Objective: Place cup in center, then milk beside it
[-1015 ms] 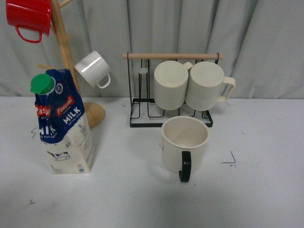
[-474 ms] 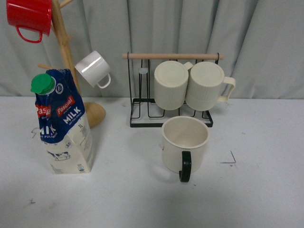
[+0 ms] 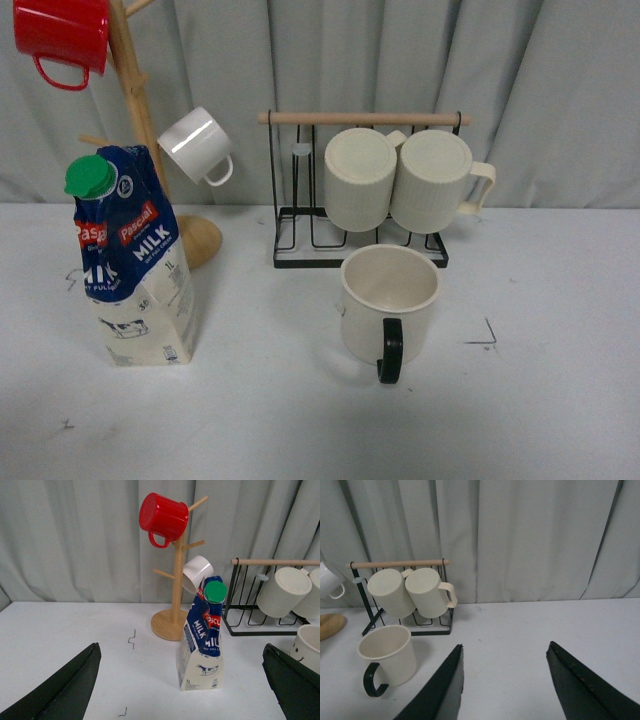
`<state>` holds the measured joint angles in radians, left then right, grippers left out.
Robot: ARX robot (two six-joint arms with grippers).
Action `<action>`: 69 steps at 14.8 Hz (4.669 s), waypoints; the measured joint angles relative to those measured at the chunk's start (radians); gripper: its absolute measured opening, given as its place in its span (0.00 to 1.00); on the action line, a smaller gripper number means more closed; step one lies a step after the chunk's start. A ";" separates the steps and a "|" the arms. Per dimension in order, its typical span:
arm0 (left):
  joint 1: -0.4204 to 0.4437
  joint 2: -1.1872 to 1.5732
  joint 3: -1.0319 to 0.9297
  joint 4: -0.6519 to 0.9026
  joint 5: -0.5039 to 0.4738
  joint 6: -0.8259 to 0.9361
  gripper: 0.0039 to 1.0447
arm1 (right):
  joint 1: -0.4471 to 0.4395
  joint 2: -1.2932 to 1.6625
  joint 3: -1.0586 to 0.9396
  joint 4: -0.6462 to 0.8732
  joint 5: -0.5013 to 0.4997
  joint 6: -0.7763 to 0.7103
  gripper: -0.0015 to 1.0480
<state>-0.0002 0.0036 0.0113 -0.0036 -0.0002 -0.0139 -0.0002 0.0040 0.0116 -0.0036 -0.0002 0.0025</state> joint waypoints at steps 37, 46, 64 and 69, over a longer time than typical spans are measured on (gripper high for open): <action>-0.180 1.638 0.813 0.127 -0.027 -0.069 0.03 | 0.000 0.000 0.000 0.000 0.000 0.000 0.94; -0.229 1.584 0.813 0.058 -0.049 -0.068 0.03 | 0.000 0.000 0.000 0.000 0.000 0.000 0.94; -0.487 1.748 0.961 0.139 -0.194 -0.146 0.03 | 0.000 0.000 0.000 0.000 0.000 0.000 0.94; -0.515 1.749 0.961 0.167 -0.179 -0.190 0.45 | 0.000 0.000 0.000 0.000 0.000 0.000 0.94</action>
<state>-0.5156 1.7531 0.9718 0.1635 -0.1787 -0.2035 -0.0002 0.0036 0.0116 -0.0032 -0.0002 0.0025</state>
